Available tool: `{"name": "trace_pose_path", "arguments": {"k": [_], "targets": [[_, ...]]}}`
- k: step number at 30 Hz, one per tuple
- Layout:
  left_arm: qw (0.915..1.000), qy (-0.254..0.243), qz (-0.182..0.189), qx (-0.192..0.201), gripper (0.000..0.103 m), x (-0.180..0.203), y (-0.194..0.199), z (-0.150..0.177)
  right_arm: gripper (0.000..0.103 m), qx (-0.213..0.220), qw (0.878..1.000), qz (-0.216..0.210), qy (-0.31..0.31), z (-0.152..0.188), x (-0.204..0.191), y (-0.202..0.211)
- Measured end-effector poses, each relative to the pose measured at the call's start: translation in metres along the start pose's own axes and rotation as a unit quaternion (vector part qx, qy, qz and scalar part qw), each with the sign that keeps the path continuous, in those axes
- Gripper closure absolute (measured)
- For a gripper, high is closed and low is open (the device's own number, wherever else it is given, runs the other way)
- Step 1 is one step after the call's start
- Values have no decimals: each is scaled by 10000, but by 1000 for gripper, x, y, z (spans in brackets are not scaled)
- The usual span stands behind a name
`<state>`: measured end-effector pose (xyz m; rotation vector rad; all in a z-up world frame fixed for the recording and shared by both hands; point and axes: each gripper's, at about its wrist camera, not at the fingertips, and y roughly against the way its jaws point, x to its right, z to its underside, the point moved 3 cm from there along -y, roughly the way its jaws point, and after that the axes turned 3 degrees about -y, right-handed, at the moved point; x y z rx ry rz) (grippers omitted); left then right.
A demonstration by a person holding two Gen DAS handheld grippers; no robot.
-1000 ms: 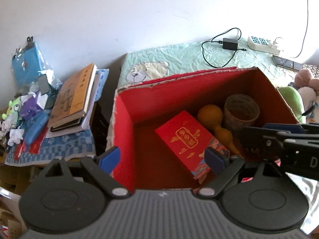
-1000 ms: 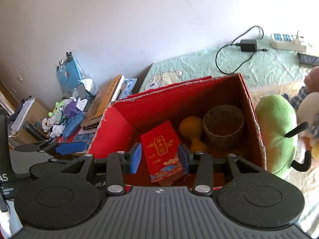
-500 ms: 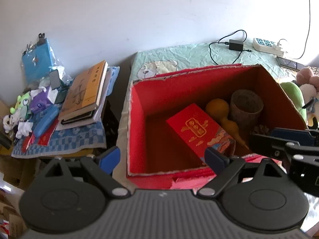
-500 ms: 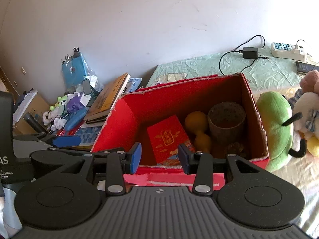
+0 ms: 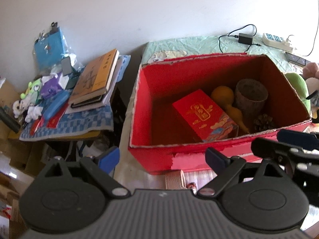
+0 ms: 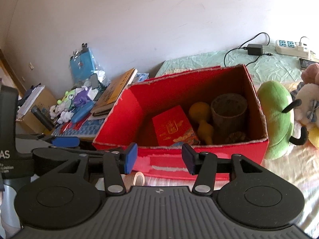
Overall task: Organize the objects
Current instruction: 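Withdraw the right gripper from the box toward the beige strap, then reach the right gripper down to the beige strap with red ribbon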
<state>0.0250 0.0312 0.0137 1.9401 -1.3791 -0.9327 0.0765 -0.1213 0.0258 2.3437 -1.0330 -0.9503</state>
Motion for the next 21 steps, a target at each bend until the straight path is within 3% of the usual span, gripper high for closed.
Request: {"name": "trace_pose_path", "arguments": {"k": [8,21], "targets": [[9993,59,24,-355,9,27,-5,16,51,-368,9993,69,-57,15,22,9],[9942,162,-241,-1039,8,42,-14,62,51,-1195,9923,59,-328,53,41,4]]}}
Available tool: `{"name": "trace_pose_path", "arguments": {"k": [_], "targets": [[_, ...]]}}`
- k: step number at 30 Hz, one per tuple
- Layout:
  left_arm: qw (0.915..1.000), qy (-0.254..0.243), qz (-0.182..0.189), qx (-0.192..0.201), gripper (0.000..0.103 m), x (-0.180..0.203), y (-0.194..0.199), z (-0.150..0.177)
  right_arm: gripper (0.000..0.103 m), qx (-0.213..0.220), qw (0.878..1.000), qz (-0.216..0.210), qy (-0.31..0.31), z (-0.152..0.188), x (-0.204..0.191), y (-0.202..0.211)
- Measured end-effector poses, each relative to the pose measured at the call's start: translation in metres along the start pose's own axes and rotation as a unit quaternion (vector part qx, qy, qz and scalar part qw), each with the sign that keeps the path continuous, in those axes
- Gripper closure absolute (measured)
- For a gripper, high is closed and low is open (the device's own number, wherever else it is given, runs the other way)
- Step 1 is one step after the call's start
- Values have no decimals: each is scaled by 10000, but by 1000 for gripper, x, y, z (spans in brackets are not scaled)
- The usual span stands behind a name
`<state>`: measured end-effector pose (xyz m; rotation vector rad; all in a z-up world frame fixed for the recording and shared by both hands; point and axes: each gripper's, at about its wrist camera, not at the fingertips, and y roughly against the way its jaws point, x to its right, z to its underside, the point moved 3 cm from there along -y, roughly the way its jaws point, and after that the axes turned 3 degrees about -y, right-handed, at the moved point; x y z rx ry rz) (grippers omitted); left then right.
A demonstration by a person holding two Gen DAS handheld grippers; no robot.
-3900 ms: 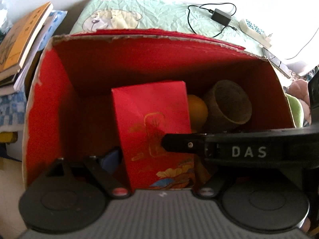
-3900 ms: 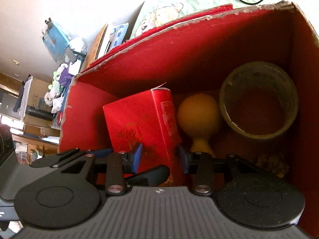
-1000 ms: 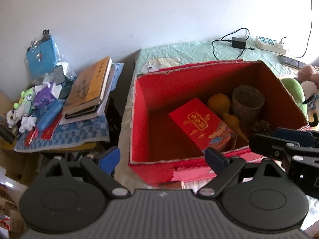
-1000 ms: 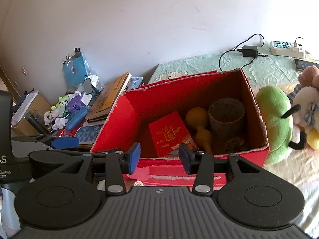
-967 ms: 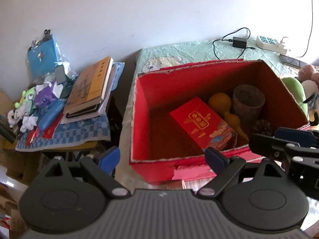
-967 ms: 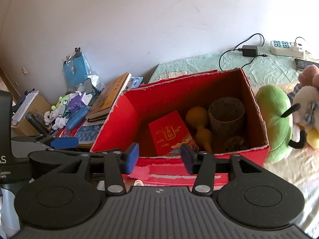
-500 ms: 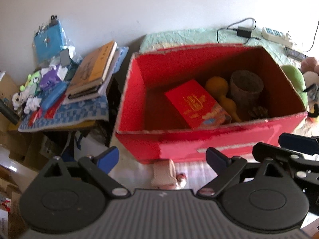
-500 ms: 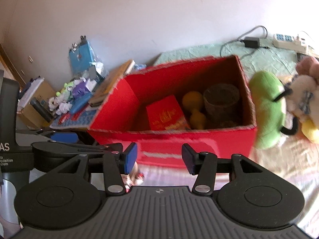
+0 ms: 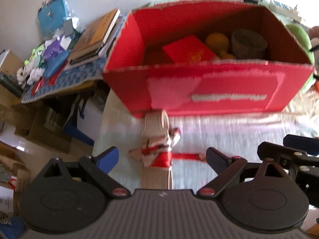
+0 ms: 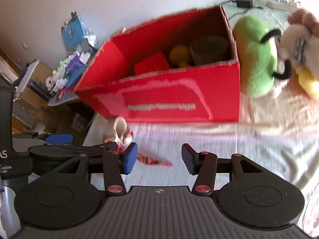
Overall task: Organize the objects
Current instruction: 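Reach the right gripper down to the beige strap with red ribbon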
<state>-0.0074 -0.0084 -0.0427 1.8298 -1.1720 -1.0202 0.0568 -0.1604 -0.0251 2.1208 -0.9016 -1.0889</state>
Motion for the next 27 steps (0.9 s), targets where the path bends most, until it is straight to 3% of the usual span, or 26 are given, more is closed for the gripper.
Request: {"name": "trace_pose_path", "arguments": {"k": [14,27], "targets": [[9989,-14,-42,-463,3,10,-4,32,50,-390,9991,48,-157,20,8,-6],[9982,17,146,-576,2,8,-12,32,50,-411,9988,80,-238,19,10,-5]]}}
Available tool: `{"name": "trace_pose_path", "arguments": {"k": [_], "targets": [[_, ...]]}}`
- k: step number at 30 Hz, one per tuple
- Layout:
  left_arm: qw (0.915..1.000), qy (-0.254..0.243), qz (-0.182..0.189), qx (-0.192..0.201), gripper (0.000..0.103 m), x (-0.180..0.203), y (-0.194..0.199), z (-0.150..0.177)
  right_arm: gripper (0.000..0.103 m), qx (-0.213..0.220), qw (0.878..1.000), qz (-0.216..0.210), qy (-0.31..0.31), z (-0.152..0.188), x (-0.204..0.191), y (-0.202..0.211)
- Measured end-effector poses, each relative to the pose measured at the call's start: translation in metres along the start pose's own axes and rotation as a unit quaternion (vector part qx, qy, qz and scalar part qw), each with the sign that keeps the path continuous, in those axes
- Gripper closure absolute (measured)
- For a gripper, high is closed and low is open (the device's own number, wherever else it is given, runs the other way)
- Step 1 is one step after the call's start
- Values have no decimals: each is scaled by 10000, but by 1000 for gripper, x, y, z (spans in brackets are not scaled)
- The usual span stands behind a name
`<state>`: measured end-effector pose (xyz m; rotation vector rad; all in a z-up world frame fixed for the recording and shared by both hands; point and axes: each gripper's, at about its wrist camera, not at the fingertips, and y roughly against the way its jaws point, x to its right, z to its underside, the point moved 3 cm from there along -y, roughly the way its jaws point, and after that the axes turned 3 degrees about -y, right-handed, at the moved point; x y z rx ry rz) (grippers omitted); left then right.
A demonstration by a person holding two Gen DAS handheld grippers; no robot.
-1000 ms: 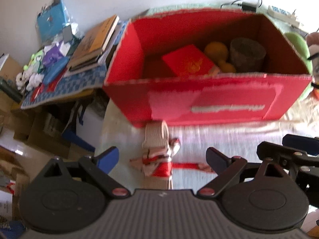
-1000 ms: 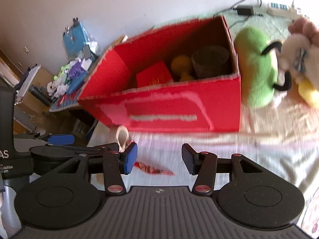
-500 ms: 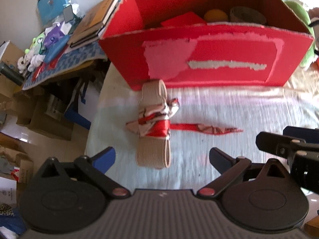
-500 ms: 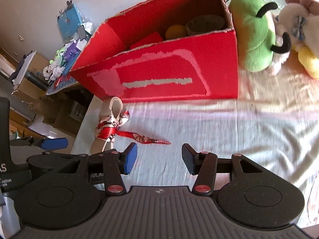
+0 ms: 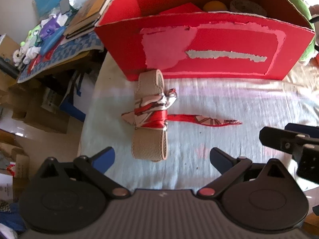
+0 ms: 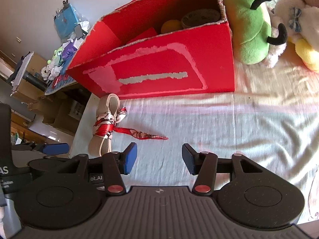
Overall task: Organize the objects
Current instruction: 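Reach the right gripper down to the beige strap with red ribbon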
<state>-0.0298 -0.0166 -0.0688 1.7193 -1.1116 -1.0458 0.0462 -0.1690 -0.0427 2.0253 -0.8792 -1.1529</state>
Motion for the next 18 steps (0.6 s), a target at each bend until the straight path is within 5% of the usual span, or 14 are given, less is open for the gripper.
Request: {"name": "trace_pose_path", "arguments": {"k": [18], "targets": [[9955,-616,704,141,2,-44,-22,-19,51,91,9983,-31,-582,-24,-40,-33]]}}
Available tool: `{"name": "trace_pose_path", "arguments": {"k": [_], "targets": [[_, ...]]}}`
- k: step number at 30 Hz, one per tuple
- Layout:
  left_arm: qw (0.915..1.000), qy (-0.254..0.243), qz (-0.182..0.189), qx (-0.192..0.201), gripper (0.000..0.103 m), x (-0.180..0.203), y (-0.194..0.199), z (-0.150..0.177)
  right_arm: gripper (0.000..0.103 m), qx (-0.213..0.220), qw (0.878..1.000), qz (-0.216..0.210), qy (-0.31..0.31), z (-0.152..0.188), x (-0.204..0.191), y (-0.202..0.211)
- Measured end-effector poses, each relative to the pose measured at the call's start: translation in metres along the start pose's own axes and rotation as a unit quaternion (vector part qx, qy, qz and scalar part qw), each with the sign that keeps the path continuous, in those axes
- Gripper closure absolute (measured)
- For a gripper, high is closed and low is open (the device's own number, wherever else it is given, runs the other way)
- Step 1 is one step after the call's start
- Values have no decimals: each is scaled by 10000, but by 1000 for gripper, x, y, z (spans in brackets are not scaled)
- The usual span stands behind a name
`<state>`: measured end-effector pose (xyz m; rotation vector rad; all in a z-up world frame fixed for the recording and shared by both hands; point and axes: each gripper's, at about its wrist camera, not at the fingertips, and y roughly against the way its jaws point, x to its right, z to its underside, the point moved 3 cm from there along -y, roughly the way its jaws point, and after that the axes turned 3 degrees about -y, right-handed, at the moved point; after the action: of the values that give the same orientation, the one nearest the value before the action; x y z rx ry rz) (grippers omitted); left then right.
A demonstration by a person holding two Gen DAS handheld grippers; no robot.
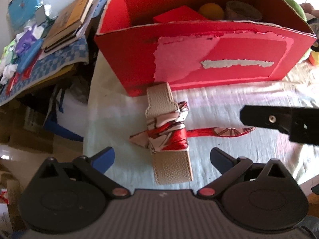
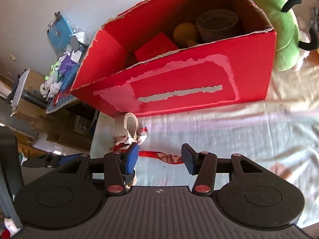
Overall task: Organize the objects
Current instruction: 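Reach the right gripper down to the beige strap with red ribbon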
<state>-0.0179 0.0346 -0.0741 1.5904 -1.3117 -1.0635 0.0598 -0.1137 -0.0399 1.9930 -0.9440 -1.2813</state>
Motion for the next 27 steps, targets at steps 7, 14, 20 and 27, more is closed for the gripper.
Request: {"name": "trace_pose_path", "arguments": {"k": [7,14,20,27], "targets": [[9994,-184,288,-24,2,-2,-6,0,51,12,9994,271,-231,1,-3,-3],[9986,-218,458,153,2,-8,-2,-2,51,170,9967,599,-518,2,-3,1],[9982,-294,477,197,2,-12,-4,-4,51,290,9948,744,-638,6,-4,2],[9984,-305,442,151,2,-15,-7,1,51,177,9961,644,-571,6,-10,-5]]}}
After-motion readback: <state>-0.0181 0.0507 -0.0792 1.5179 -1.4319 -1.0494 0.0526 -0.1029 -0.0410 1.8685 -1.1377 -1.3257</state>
